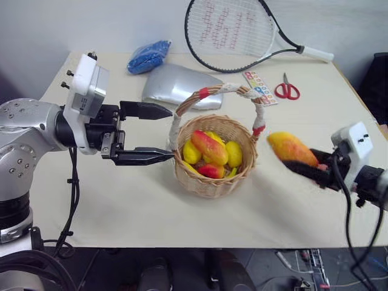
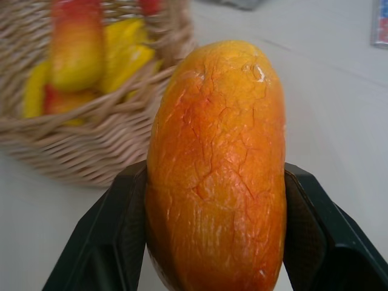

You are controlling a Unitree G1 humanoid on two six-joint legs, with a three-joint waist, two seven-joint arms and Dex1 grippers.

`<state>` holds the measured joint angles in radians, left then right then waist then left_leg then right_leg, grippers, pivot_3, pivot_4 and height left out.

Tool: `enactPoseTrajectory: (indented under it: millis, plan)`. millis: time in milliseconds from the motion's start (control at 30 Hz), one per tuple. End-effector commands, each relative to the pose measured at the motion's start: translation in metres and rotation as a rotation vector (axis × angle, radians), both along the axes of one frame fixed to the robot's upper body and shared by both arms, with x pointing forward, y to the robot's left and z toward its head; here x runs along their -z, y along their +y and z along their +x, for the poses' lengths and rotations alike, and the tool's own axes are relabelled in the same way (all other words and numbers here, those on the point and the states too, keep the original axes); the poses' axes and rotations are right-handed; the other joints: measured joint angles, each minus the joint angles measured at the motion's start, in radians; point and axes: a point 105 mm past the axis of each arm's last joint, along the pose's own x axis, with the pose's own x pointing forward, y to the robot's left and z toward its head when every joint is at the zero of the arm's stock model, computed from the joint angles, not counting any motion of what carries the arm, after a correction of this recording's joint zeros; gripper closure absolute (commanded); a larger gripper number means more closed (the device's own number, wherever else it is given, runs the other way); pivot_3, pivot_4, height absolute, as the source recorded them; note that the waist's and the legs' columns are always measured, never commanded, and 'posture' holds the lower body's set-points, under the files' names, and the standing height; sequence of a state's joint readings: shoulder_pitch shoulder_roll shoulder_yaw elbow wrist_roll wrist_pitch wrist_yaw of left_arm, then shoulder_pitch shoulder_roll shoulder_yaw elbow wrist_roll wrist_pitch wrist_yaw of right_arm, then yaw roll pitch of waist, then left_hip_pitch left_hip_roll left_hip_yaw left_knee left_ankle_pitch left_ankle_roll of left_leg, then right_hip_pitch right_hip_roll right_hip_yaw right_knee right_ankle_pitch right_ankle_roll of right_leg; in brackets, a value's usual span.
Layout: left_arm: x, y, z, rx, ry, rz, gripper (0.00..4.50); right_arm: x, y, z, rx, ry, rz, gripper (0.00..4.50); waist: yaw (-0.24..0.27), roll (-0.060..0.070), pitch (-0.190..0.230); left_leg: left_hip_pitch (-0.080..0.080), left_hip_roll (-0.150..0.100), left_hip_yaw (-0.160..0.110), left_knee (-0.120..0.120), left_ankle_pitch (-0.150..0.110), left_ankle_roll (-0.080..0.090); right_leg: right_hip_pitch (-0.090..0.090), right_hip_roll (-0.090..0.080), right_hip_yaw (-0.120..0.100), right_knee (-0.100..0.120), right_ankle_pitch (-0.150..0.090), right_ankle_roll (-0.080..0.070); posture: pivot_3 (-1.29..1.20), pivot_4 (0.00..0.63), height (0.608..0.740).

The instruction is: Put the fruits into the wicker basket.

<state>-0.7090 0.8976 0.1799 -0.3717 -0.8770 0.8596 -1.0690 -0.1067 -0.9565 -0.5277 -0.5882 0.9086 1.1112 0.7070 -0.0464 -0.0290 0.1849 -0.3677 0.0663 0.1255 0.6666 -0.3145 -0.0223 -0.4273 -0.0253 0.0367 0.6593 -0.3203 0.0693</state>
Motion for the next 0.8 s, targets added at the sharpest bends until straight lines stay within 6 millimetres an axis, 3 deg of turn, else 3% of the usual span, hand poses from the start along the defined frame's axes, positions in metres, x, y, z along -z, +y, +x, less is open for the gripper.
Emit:
enactPoseTrajectory:
  millis: [33, 100, 267, 467, 567, 667, 800]
  plan:
    - [-0.007, -0.006, -0.005, 0.062, -0.035, -0.009, 0.00, -0.023, 0.037, -0.023, -0.239, -0.044, 0.031, 2.10, -0.006, 0.000, 0.000, 0.000, 0.000, 0.000, 0.000, 0.000, 0.000, 0.000, 0.000, 0.000, 0.000, 0.000, 0.000, 0.00, 0.150, 0.740]
    - [-0.007, -0.008, -0.005, 0.074, -0.035, -0.009, 0.00, -0.028, 0.046, -0.019, -0.255, -0.064, 0.051, 2.10, -0.007, 0.000, 0.000, 0.000, 0.000, -0.001, 0.000, 0.000, -0.001, 0.000, 0.000, -0.001, 0.000, 0.000, 0.000, 0.00, 0.150, 0.740]
    - [-0.010, -0.015, -0.002, 0.094, -0.051, -0.016, 0.00, -0.032, 0.090, 0.000, -0.312, -0.108, 0.126, 2.10, -0.009, -0.001, 0.000, -0.001, 0.001, -0.002, 0.000, 0.000, -0.001, -0.001, -0.001, -0.001, 0.000, 0.000, 0.000, 0.00, 0.150, 0.740]
    - [-0.011, -0.016, -0.001, 0.101, -0.063, -0.018, 0.00, -0.036, 0.119, 0.032, -0.262, -0.132, 0.197, 0.18, -0.009, -0.001, 0.000, -0.003, 0.001, -0.002, 0.001, 0.000, 0.000, -0.003, -0.002, -0.001, 0.000, 0.000, 0.000, 0.00, 0.150, 0.740]
    - [-0.011, -0.016, 0.001, 0.099, -0.068, -0.023, 0.00, -0.034, 0.118, 0.029, -0.263, -0.134, 0.170, 0.05, -0.005, -0.001, 0.000, -0.004, 0.001, -0.002, 0.000, 0.001, 0.000, -0.003, -0.002, -0.001, 0.000, 0.000, 0.000, 0.00, 0.150, 0.740]
    - [-0.011, -0.017, 0.003, 0.108, -0.069, -0.027, 0.00, -0.039, 0.104, 0.020, -0.251, -0.155, 0.149, 0.05, 0.005, -0.001, 0.000, -0.004, 0.001, -0.002, 0.000, 0.000, 0.001, -0.003, -0.002, -0.002, -0.001, 0.000, 0.000, 0.00, 0.150, 0.740]
    - [-0.009, -0.020, 0.003, 0.131, -0.060, -0.031, 0.00, -0.055, 0.065, -0.012, -0.231, -0.149, 0.177, 0.05, 0.019, -0.001, 0.000, -0.005, 0.001, -0.002, 0.000, -0.001, 0.002, -0.003, -0.003, -0.001, -0.002, -0.001, 0.000, 0.00, 0.150, 0.740]
